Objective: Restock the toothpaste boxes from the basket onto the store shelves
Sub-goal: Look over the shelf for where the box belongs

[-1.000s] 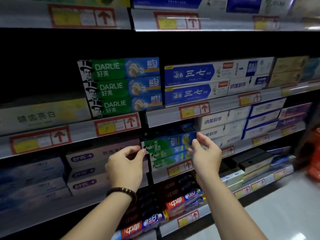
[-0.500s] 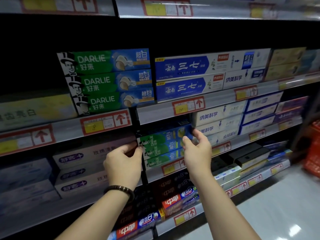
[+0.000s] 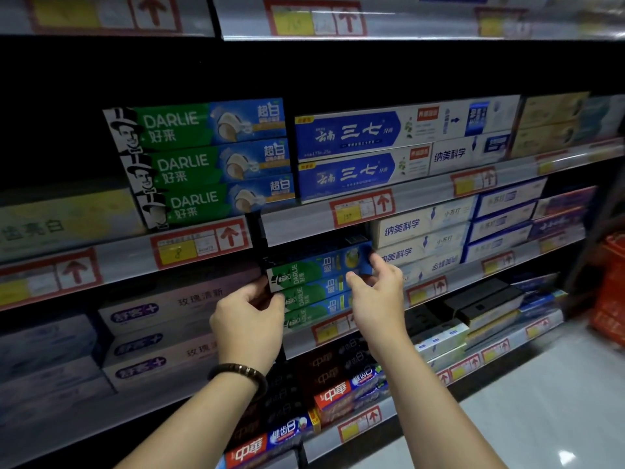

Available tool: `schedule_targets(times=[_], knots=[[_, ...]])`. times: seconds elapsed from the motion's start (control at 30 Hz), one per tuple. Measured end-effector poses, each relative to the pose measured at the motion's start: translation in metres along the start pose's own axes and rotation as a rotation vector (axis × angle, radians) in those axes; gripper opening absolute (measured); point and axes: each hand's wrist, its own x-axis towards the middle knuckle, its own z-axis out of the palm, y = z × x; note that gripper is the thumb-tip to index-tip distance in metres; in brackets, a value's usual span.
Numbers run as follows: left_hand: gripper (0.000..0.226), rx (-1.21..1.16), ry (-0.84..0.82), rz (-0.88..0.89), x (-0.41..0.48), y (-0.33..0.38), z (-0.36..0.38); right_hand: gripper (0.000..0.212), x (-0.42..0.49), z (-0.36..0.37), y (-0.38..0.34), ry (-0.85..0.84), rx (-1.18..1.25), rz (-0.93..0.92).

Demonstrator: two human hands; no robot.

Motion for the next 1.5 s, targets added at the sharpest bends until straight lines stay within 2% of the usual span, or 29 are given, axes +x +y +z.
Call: schedule_targets(times=[0.1,0.27,0.4,0.8,1.1,1.13,1.2,1.3,1.4,1.5], knots=[[0.008,0.001,-0.006,-0.001,-0.003,0.001,0.000,0.065,-0.003,0.000,-0.002,-0.018,-0.002,0.008],[0.029,0.029,0.017,0.022,-0.005,0.003,0.003,0.066,-0.006,0.001,-0.005,-0.036,-0.006,0.023],[0.024,0.028,0.015,0.031,-0.006,0.001,0.004,0.065,-0.006,0.000,-0.007,-0.039,-0.021,0.024],[0.031,0.034,-0.007,0.033,-0.009,0.003,0.005,0.067,-0.007,-0.003,-0.008,-0.107,-0.078,0.043],[0.018,0.021,-0.031,0.013,-0.017,0.014,0.000,0.068,-0.010,-0.003,-0.009,-0.140,-0.072,0.068],[0.019,0.013,-0.030,0.014,-0.019,0.017,-0.001,0.069,-0.010,-0.003,-0.010,-0.137,-0.075,0.067],[0.040,0.025,-0.034,0.014,-0.021,0.020,-0.001,0.069,-0.010,-0.003,-0.010,-0.136,-0.080,0.072],[0.047,0.017,-0.046,-0.015,-0.023,0.023,-0.002,0.070,-0.012,-0.003,-0.013,-0.152,-0.083,0.096],[0.041,0.000,-0.065,-0.019,-0.026,0.027,-0.003,0.070,-0.014,-0.004,-0.015,-0.164,-0.084,0.113],[0.025,-0.010,-0.073,-0.011,-0.027,0.026,-0.003,0.069,-0.014,-0.005,-0.015,-0.163,-0.097,0.111]])
